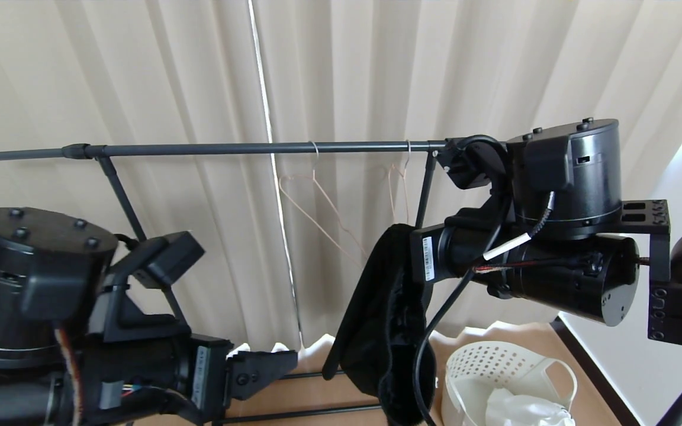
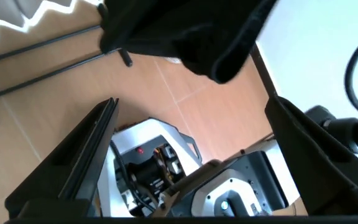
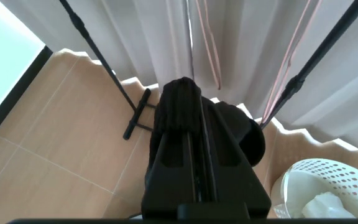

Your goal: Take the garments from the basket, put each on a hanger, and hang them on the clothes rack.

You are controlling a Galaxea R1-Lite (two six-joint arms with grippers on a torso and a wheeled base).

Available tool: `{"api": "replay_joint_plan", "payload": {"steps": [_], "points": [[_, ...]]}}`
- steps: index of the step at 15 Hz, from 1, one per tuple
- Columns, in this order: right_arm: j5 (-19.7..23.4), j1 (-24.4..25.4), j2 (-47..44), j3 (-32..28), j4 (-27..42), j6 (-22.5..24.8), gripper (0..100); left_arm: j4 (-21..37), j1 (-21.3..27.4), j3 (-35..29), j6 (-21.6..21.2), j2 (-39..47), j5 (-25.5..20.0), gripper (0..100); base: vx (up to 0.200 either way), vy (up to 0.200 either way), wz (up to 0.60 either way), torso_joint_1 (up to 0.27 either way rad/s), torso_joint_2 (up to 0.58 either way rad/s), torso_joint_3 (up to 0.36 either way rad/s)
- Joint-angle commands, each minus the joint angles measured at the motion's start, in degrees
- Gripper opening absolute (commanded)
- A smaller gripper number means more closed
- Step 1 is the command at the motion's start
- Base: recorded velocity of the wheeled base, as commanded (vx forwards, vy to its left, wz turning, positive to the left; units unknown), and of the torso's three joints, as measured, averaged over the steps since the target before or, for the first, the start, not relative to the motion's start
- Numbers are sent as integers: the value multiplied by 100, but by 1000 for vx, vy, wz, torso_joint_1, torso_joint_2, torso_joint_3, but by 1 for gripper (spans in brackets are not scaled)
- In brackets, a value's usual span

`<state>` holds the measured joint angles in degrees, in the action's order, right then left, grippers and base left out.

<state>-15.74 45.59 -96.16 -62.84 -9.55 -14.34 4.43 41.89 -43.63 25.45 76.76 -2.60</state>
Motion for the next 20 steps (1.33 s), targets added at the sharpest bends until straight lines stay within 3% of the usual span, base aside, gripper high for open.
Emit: {"api": "replay_joint_plan", "payload": {"steps": [1,3,5,11,15,20], "points": [[1,73,-26,0,-3,-8,0,-381,478,-119,83,849,22,100,0,0,0,0,0,0],[1,125,-8,9,-3,-8,0,-864,733,-207,267,1280,356,100,0,0,0,0,0,0],[1,160,-26,9,-3,1,0,-987,874,-462,285,1737,734,100,0,0,0,0,0,0],[1,363,36,132,5,1,0,-1014,883,-1183,882,2308,849,100,0,0,0,0,0,0],[36,363,300,387,-3,177,0,-1005,751,-1367,1102,2774,1640,100,0,0,0,0,0,0],[62,327,572,659,-3,669,0,-1005,373,-1121,1172,2721,1991,100,0,0,0,0,0,0]]}}
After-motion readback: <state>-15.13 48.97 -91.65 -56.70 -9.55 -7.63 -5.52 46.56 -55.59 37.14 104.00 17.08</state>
